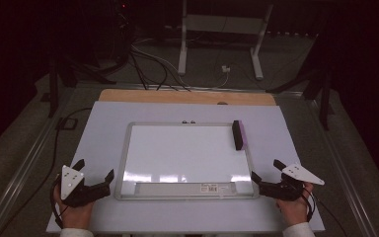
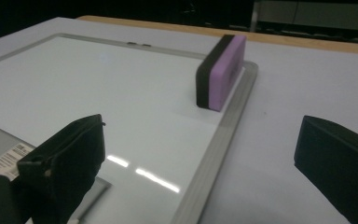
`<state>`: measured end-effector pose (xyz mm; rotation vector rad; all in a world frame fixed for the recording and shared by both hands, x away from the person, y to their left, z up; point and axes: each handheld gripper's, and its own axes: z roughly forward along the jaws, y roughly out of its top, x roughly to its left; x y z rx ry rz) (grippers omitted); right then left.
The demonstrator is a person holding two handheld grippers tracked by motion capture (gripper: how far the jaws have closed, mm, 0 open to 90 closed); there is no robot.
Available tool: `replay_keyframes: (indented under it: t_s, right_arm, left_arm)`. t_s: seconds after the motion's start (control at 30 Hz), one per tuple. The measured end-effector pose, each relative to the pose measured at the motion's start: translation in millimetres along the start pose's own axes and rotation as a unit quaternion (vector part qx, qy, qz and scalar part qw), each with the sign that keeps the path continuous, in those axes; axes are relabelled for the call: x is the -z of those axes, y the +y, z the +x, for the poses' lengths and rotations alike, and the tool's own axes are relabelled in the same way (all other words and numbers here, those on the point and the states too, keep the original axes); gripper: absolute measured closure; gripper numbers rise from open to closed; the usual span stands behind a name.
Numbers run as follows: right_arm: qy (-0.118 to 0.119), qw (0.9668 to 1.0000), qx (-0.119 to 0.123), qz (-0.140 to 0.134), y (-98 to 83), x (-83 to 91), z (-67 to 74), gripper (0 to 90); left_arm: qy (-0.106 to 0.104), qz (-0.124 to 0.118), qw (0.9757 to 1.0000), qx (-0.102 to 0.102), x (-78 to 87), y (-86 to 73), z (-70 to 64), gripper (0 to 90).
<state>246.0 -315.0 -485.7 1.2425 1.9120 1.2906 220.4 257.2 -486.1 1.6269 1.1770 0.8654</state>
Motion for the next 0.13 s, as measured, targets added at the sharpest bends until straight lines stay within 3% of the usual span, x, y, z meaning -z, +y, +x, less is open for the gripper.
replay_keyframes:
  t_s: [0.07,0.13]
  right_arm:
    - [-0.001,1.0,-0.001,0.001,-1.4,-1.1,-0.8,2.1]
    - [-0.014,0.9998,0.012,0.004,-2.6,-3.8,-1.7,2.1]
  left_arm:
    - [0.001,0.001,1.0,0.0,-0.1,0.0,-0.1,0.4]
    - [0.002,0.002,1.0,0.0,-0.2,0.1,0.5,0.4]
